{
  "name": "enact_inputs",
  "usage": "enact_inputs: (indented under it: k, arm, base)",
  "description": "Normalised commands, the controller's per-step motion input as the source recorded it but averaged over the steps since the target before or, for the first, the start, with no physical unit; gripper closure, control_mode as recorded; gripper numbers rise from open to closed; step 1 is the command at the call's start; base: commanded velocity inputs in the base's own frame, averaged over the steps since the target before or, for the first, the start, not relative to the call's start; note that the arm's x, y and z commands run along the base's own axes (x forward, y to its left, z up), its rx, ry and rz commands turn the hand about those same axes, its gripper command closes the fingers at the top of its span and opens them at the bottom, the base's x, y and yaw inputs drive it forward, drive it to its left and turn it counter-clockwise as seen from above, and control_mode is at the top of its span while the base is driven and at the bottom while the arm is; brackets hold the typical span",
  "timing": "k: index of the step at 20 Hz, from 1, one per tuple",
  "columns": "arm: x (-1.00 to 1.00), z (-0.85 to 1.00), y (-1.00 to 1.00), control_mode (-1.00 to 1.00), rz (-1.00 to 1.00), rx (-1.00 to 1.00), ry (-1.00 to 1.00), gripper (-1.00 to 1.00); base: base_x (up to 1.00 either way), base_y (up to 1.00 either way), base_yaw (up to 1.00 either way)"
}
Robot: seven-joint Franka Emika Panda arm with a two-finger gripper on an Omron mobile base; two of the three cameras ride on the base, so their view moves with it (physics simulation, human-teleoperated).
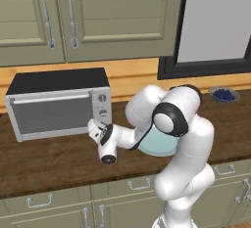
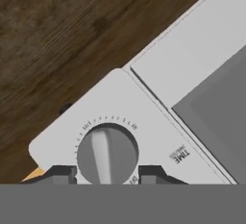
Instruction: Pick up the kebab skewer and baguette bread, and place them inside the toaster oven. Close the toaster oven door and start by setting the timer.
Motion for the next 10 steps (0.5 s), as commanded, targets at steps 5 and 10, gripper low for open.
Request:
enact_inputs:
  k: [5,10]
  arm:
    - [0.0,-0.35,0.38,-1.0,0.0,0.17,0.0,1.0]
    - [0.0,-0.27,0.45,-1.0,0.0,0.2,-0.01,1.0]
  base:
    - [0.0,0.0,0.0]
    - [0.0,0.0,0.0]
